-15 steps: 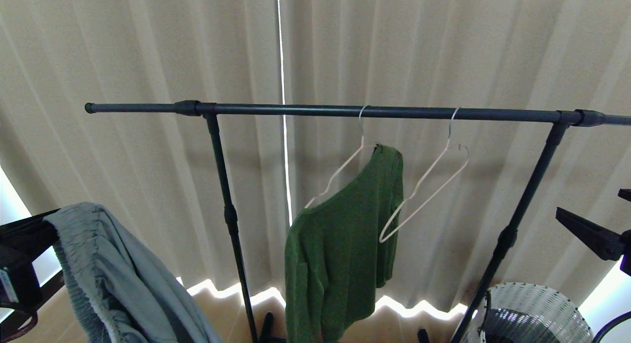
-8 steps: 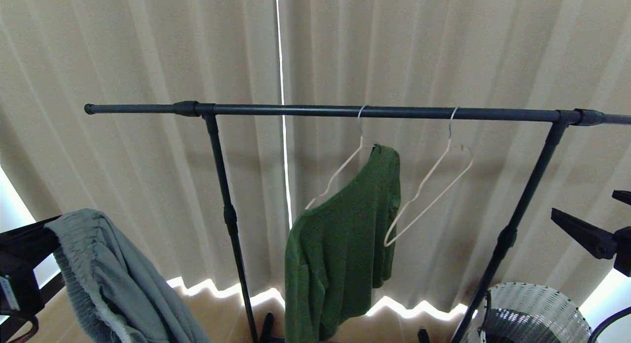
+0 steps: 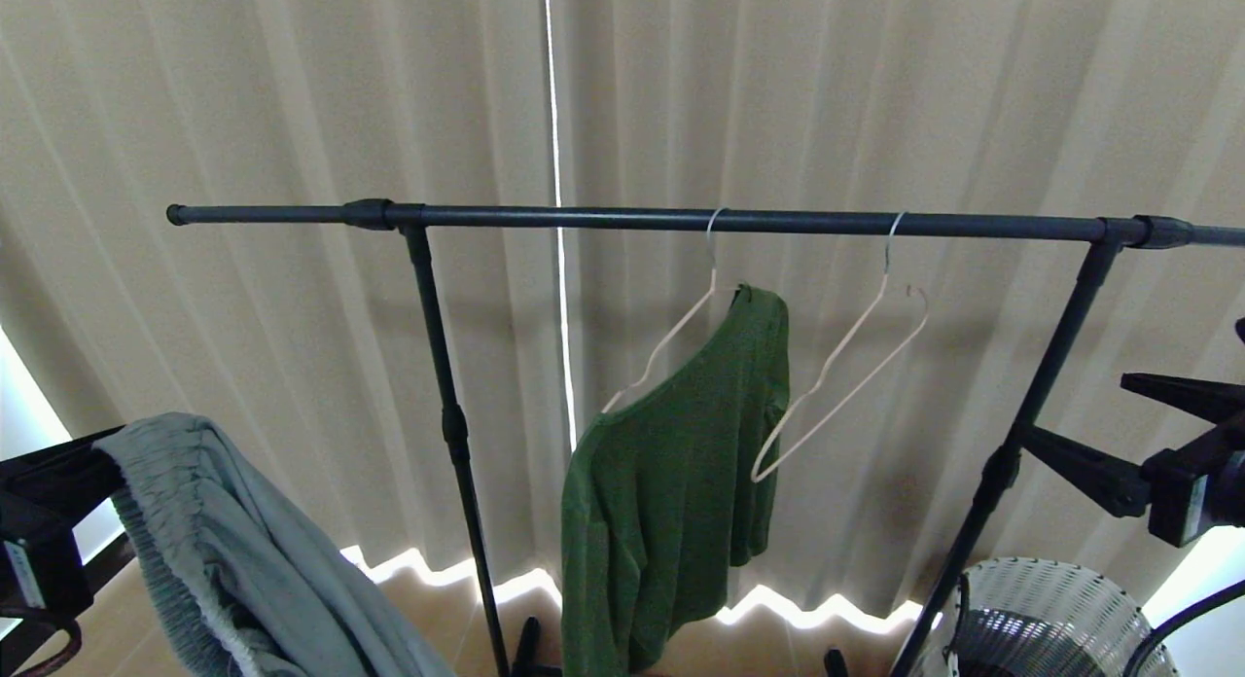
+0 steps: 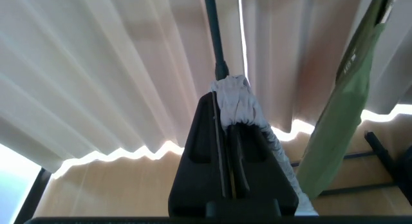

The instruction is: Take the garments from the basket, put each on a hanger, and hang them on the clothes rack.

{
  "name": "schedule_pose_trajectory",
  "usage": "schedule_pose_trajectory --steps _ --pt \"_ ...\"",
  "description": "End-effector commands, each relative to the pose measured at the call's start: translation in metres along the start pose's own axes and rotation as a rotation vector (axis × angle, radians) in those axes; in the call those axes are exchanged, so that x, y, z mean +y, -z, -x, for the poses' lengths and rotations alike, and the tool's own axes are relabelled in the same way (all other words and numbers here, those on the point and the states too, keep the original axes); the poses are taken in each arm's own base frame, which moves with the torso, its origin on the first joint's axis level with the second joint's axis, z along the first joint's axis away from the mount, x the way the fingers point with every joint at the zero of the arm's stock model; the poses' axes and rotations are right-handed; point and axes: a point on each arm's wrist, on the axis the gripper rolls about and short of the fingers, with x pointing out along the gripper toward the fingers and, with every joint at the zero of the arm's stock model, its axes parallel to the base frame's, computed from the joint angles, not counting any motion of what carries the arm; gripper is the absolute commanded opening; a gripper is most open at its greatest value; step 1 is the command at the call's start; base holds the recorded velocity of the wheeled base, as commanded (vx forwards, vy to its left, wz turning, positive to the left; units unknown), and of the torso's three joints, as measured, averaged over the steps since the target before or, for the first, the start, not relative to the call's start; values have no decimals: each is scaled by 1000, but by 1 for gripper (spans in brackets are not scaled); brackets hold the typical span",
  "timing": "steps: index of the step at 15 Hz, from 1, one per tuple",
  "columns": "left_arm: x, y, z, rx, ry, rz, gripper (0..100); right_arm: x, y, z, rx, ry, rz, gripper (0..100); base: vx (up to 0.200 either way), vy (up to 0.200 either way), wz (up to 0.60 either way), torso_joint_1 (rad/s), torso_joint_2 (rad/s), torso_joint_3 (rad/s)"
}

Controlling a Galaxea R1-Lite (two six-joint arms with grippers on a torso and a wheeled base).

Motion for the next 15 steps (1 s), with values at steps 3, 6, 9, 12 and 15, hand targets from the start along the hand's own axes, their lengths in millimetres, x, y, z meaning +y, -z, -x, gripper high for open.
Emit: schedule_pose_trajectory --steps 3,6,9,12,15 --pt "0 1 -1 5 1 -2 0 31 -14 -42 62 -45 -15 100 0 0 0 0 0 0" --pt "0 1 0 4 2 0 0 51 -27 -76 99 -27 -101 100 0 0 0 0 0 0" --pt "-1 2 -1 8 5 -4 0 55 -32 -104 119 28 -101 100 0 0 0 0 0 0" --pt "-2 2 -4 19 11 -6 0 58 -38 -129 126 65 -112 100 0 0 0 0 0 0" --pt "-2 3 -4 19 11 -6 0 62 -35 -153 153 91 -116 100 0 0 0 0 0 0"
